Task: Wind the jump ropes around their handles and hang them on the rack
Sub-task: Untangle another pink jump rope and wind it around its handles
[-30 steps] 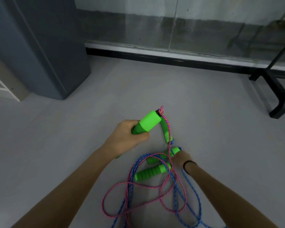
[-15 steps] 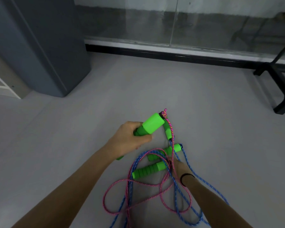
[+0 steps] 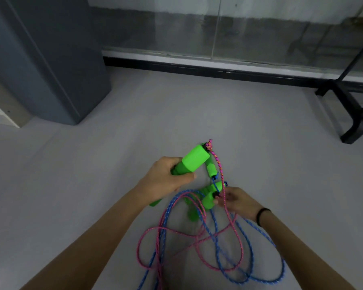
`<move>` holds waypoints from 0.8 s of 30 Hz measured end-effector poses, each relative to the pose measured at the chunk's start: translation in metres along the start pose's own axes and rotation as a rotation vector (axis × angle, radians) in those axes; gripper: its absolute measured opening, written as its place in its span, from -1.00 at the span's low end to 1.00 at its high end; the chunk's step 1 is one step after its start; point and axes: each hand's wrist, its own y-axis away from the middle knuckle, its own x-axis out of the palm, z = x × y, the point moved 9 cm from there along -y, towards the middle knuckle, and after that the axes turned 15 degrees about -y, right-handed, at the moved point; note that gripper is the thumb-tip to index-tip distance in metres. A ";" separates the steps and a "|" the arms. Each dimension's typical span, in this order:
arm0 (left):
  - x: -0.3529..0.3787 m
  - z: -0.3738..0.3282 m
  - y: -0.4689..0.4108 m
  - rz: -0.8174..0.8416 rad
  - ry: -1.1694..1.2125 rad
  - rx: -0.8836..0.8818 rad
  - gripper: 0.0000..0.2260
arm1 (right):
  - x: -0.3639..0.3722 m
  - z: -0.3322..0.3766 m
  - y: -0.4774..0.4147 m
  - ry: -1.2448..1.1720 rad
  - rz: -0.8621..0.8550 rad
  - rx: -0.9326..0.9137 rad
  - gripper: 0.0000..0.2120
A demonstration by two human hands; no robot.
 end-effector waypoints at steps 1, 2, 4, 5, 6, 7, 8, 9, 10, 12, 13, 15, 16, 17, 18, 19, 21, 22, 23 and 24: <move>0.000 -0.003 0.000 -0.003 0.023 0.001 -0.75 | -0.004 0.017 0.005 0.002 -0.012 -0.060 -0.77; 0.000 -0.007 0.000 -0.006 0.058 0.003 -0.76 | -0.009 0.035 0.012 0.029 -0.034 -0.129 -0.79; 0.000 -0.012 0.001 -0.023 0.154 -0.006 -0.81 | -0.014 0.080 0.028 0.038 -0.060 -0.249 -0.76; 0.000 -0.013 0.001 -0.038 0.210 -0.020 -0.85 | -0.015 0.103 0.036 0.026 -0.060 -0.306 -0.74; 0.000 -0.013 -0.001 -0.052 0.268 -0.035 -0.91 | -0.016 0.126 0.045 0.005 -0.056 -0.349 -0.74; -0.002 -0.015 -0.002 -0.071 0.313 -0.032 -0.94 | -0.017 0.147 0.054 -0.024 -0.046 -0.383 -0.76; -0.004 -0.019 -0.003 -0.086 0.349 -0.012 -0.92 | -0.016 0.165 0.060 -0.065 -0.029 -0.414 -0.77; -0.005 -0.025 -0.004 -0.082 0.376 0.025 -0.89 | -0.016 0.185 0.067 -0.111 -0.002 -0.451 -0.77; -0.006 -0.032 -0.004 -0.074 0.397 0.055 -0.90 | -0.016 0.202 0.073 -0.148 0.006 -0.490 -0.76; -0.007 -0.043 -0.003 -0.039 0.417 0.078 -0.94 | -0.019 0.229 0.077 -0.223 -0.007 -0.550 -0.79; -0.006 -0.046 -0.004 -0.025 0.426 0.081 -0.89 | -0.023 0.236 0.075 -0.255 -0.034 -0.565 -0.81; -0.005 -0.054 -0.005 0.014 0.448 0.086 -0.86 | -0.032 0.246 0.069 -0.259 -0.128 -0.589 -0.80; -0.005 -0.056 -0.006 0.020 0.464 0.081 -0.89 | -0.037 0.249 0.066 -0.215 -0.194 -0.602 -0.82; -0.007 -0.058 -0.009 0.022 0.474 0.071 -0.92 | -0.043 0.252 0.065 -0.140 -0.279 -0.610 -0.86; -0.010 -0.062 -0.010 0.013 0.477 0.055 -0.95 | -0.051 0.254 0.065 -0.056 -0.388 -0.611 -0.87; -0.014 -0.064 -0.013 0.005 0.478 0.035 -0.96 | -0.058 0.257 0.067 0.020 -0.498 -0.604 -0.81; -0.022 -0.073 -0.019 0.027 0.526 -0.027 -0.92 | -0.067 0.276 0.081 0.112 -0.646 -0.625 -0.74; -0.027 -0.080 -0.021 0.047 0.563 -0.067 -0.90 | -0.068 0.292 0.090 0.135 -0.664 -0.651 -0.75; -0.034 -0.088 -0.022 0.058 0.591 -0.111 -0.90 | -0.068 0.307 0.096 0.151 -0.652 -0.653 -0.78; -0.042 -0.098 -0.021 0.065 0.607 -0.150 -0.90 | -0.069 0.322 0.100 0.157 -0.625 -0.624 -0.82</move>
